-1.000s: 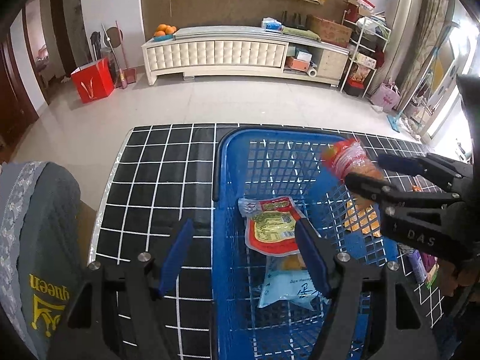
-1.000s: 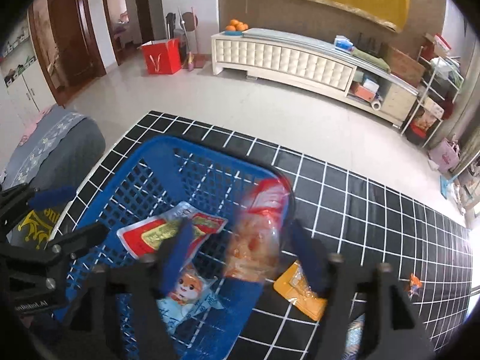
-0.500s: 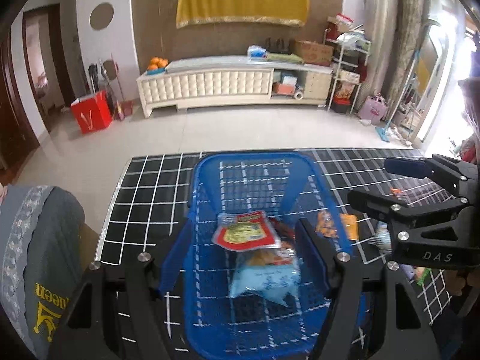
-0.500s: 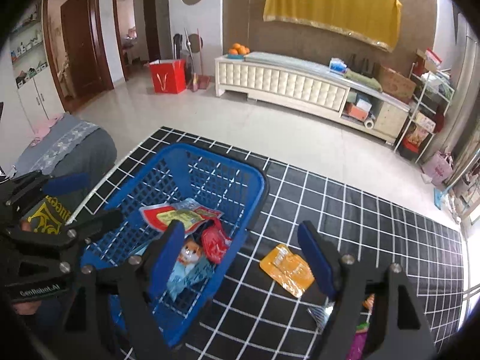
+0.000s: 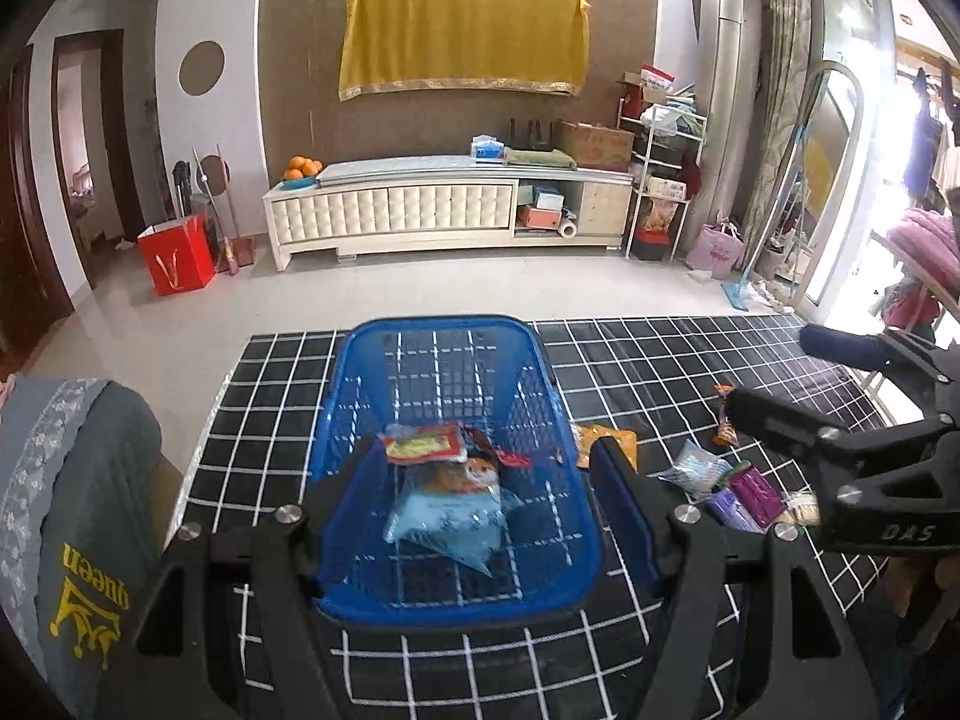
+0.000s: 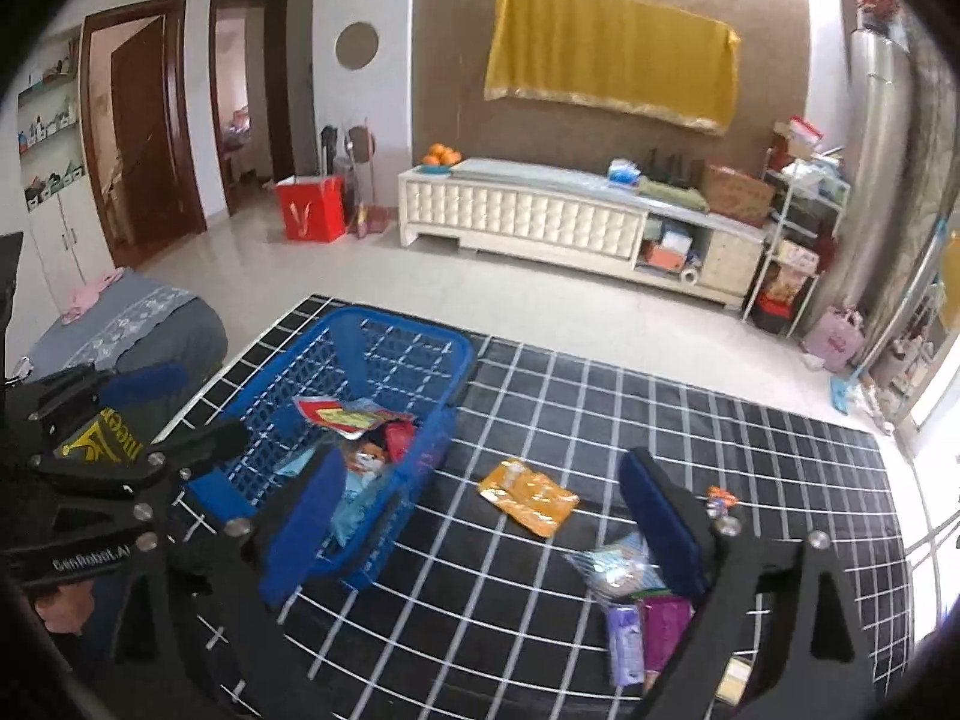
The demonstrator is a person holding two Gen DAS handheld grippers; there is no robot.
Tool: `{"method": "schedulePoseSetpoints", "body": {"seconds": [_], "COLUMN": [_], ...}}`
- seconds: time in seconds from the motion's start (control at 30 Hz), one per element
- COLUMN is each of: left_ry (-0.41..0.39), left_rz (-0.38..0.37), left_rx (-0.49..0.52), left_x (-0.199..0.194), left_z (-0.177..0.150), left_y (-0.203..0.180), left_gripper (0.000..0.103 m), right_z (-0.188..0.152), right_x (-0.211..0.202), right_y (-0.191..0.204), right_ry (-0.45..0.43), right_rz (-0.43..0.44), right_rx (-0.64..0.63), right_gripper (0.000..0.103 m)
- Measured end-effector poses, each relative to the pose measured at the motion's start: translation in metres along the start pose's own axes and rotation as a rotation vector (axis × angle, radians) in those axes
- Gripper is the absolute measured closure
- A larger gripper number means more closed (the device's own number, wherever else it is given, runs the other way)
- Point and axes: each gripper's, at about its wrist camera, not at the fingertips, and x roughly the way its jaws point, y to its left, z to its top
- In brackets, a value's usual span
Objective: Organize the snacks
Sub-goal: 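Move both tools back from the basket to the snack pile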
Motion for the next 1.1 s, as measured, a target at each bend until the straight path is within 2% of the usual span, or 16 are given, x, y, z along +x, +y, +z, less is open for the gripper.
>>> {"method": "schedulePoseSetpoints", "body": {"seconds": [0.03, 0.1, 0.23, 0.3, 0.47, 0.6, 0.93, 1.1], "left_ry": [0.009, 0.015, -0.023, -0.026, -0.044, -0.039, 0.026, 0.069], "left_rz": [-0.018, -0.036, -0.015, -0.015, -0.014, -0.026, -0.080, -0.063], "left_rx": [0.003, 0.003, 0.020, 0.018, 0.036, 0.036, 0.043, 0.044], "left_x": [-0.001, -0.003, -0.013, -0.016, -0.024, -0.025, -0.007, 0.011], "left_z": [-0.003, -0.007, -0.019, -0.024, -0.036, -0.044, -0.059, -0.062], "left_y": [-0.003, -0.007, -0.020, -0.025, -0.050, -0.068, -0.122, -0.142], "left_gripper": [0.035, 0.016, 0.014, 0.000, 0.000, 0.000, 0.000, 0.000], "right_z": [-0.003, -0.012, -0.028, -0.032, -0.043, -0.053, -0.093, -0.111], "right_x": [-0.003, -0.009, -0.024, -0.031, -0.057, -0.067, -0.066, -0.054], "right_y": [-0.003, -0.009, -0.022, -0.027, -0.041, -0.056, -0.108, -0.138], "right_ry": [-0.015, -0.029, -0.037, -0.049, -0.074, -0.059, 0.044, 0.108], "right_rz": [-0.017, -0.043, -0.035, -0.048, -0.079, -0.089, -0.109, -0.099], "right_rx": [0.001, 0.016, 0.064, 0.068, 0.041, 0.025, 0.096, 0.148], "right_gripper": [0.005, 0.004, 0.003, 0.001, 0.000, 0.000, 0.000, 0.000]}}
